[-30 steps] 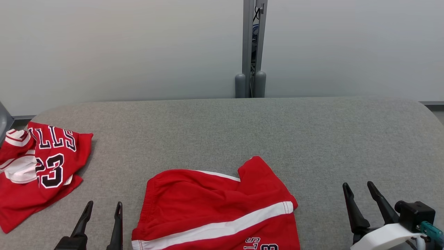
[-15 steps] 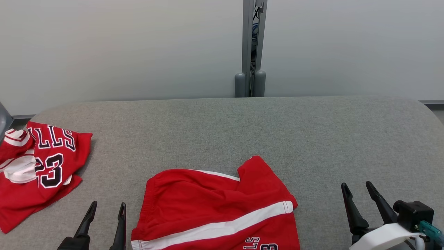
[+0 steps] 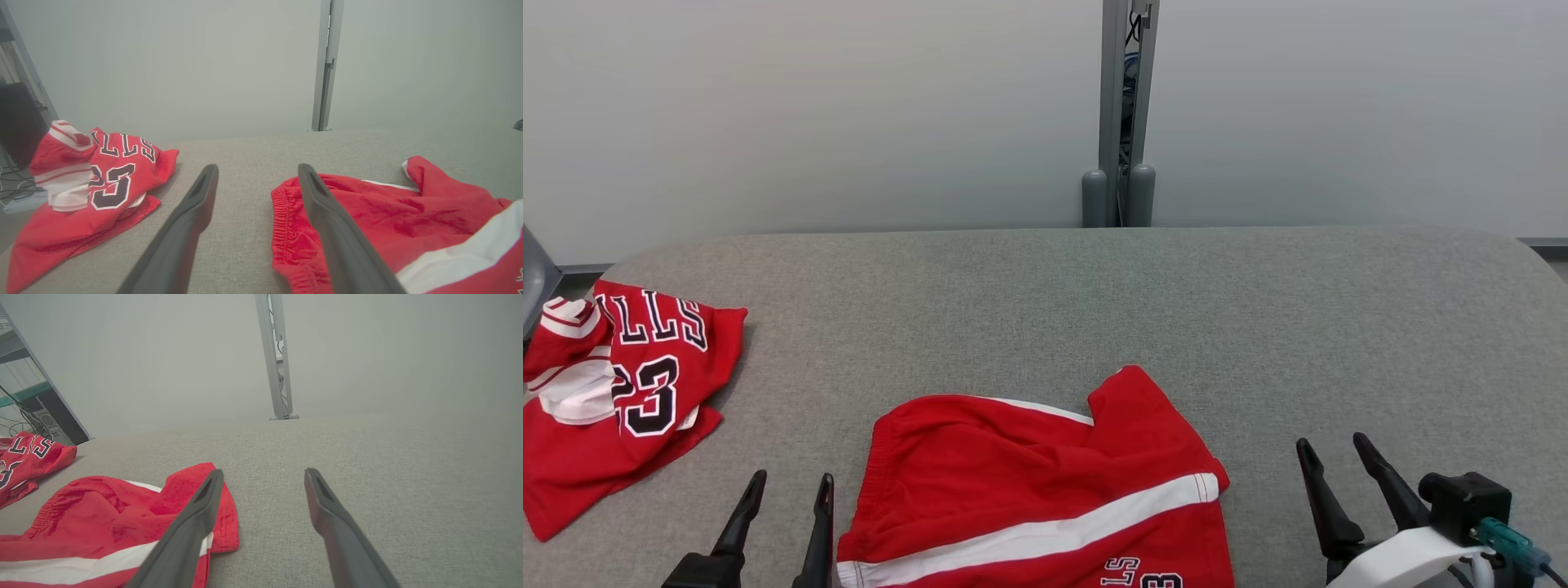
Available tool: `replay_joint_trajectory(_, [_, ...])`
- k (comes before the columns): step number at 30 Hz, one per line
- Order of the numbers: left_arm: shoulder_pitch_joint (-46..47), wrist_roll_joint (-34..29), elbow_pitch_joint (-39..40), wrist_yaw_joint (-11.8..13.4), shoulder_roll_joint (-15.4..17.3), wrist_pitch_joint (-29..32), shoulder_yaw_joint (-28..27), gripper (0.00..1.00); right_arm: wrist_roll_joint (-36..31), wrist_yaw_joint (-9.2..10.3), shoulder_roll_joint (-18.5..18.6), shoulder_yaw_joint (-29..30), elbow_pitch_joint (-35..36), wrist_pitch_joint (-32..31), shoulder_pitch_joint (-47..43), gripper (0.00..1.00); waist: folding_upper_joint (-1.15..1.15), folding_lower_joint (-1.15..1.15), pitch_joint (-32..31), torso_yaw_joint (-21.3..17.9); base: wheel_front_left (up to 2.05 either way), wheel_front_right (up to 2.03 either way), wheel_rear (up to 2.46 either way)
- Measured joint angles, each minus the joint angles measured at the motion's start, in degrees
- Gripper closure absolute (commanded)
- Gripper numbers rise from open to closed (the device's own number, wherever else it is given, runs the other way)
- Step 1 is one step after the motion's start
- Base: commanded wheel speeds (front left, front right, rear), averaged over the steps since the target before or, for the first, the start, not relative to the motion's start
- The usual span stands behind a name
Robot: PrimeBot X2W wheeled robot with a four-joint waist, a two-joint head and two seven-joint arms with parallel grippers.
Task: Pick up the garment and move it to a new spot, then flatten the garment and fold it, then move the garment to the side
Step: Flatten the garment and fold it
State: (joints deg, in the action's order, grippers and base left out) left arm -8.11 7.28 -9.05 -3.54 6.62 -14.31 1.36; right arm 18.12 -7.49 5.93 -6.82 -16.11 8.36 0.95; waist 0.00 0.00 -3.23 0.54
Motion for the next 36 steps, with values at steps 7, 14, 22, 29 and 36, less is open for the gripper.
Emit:
replay_joint_trajectory(7, [0.01,2.86,-0.62,-2.04,0.70,1.82,1.90,0.00,3.97,0.00,0.42,-4.87,-0.99,-3.52,0.47,0.00,0.00,0.00,0.44,1.56,0.00,0.00,0.00])
replay_joint_trajectory(14, [-0.83,6.78,-2.82,-3.36,1.41,4.56,5.67,0.00,8.32,0.00,2.07,-9.54,-3.59,-6.59,2.44,0.00,0.00,0.00,1.14,2.82,0.00,0.00,0.00])
replay_joint_trajectory(22, [-0.86,10.67,-4.28,-3.75,2.96,6.72,9.78,0.00,11.03,0.00,3.03,-13.27,-7.88,-7.39,5.52,0.00,0.00,0.00,2.06,4.30,0.00,0.00,0.00])
replay_joint_trajectory(29, [0.83,14.37,-7.31,-3.81,4.16,6.97,13.57,0.00,12.28,0.00,3.04,-15.08,-12.58,-7.27,7.93,0.00,0.00,0.00,2.73,5.72,0.00,0.00,0.00])
replay_joint_trajectory(36, [4.05,18.26,-12.38,-3.88,5.36,5.32,17.29,0.00,12.79,0.00,3.08,-16.16,-15.96,-6.87,9.64,0.00,0.00,0.00,3.24,5.85,0.00,0.00,0.00])
